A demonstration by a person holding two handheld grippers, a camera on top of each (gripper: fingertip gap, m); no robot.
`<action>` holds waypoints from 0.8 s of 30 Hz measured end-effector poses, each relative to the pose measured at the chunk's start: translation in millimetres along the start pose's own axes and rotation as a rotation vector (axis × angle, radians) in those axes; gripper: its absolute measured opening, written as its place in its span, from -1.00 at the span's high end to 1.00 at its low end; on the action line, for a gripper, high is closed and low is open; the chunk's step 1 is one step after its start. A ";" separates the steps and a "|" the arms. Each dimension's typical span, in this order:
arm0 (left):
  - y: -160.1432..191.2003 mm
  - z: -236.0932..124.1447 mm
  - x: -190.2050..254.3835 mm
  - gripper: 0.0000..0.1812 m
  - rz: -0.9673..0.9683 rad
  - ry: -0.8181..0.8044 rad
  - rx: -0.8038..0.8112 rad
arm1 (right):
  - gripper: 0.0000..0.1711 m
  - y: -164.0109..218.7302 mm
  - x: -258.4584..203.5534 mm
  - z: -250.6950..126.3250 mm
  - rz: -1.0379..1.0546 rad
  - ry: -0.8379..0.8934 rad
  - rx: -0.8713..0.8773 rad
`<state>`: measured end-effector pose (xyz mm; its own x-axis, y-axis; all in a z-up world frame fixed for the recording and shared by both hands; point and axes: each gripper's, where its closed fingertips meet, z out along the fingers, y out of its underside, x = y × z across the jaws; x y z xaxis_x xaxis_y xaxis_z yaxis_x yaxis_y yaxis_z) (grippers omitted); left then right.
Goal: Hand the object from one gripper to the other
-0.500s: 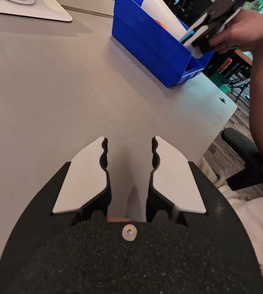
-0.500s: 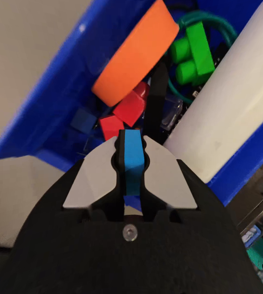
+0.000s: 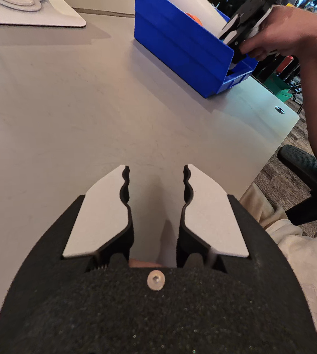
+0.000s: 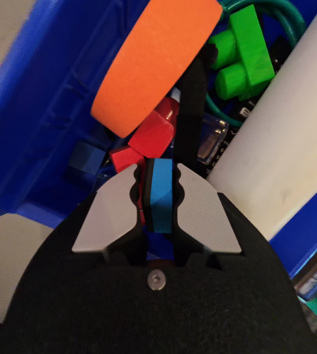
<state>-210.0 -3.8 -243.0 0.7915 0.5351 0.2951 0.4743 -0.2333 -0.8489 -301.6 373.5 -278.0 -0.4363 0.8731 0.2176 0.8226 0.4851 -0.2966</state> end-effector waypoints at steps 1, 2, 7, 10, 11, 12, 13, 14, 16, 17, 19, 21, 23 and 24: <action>-0.6 -0.8 -0.1 0.40 0.008 -0.001 0.003 | 0.55 -1.4 -2.0 -3.2 0.010 -0.020 0.015; -0.9 -1.3 -1.0 0.40 0.018 -0.007 0.003 | 0.50 -3.4 -2.3 -7.2 0.018 -0.029 0.036; -5.8 -7.1 -8.5 0.38 0.042 -0.048 0.022 | 0.44 -15.0 -5.2 -41.1 0.040 -0.074 0.154; -20.7 -20.6 -19.5 0.35 0.071 -0.105 0.088 | 0.43 -31.2 -0.7 -90.9 0.048 -0.009 0.314; -26.9 -27.7 -27.1 0.35 0.097 -0.148 0.114 | 0.45 -38.5 -1.9 -110.8 0.053 0.016 0.399; -33.8 -36.5 -36.1 0.35 0.128 -0.198 0.141 | 0.48 -44.6 -3.4 -129.1 0.070 0.044 0.488; -41.5 -47.4 -45.8 0.35 0.163 -0.250 0.172 | 0.48 -49.0 -5.9 -144.0 0.101 0.069 0.583; -49.0 -60.2 -55.3 0.36 0.199 -0.299 0.201 | 0.46 -51.1 -10.7 -154.3 0.141 0.079 0.679; -59.9 -88.2 -70.9 0.34 0.273 -0.358 0.230 | 0.50 -43.2 -29.2 -157.7 0.258 0.038 0.832; -63.1 -103.5 -80.4 0.33 0.282 -0.385 0.242 | 0.56 -34.8 -42.5 -151.4 0.314 -0.018 0.886; -59.0 -128.3 -94.7 0.36 0.264 -0.365 0.218 | 0.50 -11.6 -60.8 -130.1 0.428 -0.086 0.939; -46.0 -150.6 -108.9 0.42 0.237 -0.329 0.134 | 0.45 10.0 -72.2 -114.4 0.507 -0.124 0.989; -35.7 -172.5 -124.1 0.39 0.239 -0.317 0.064 | 0.35 21.6 -79.0 -117.3 0.552 -0.173 1.108; -30.1 -182.0 -134.3 0.40 0.254 -0.329 0.013 | 0.35 25.6 -78.3 -120.7 0.565 -0.183 1.156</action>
<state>-260.4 -216.3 -177.3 0.7164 0.6933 -0.0780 0.2736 -0.3820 -0.8828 -202.4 311.6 -190.4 -0.2531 0.9192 -0.3017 0.1588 -0.2682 -0.9502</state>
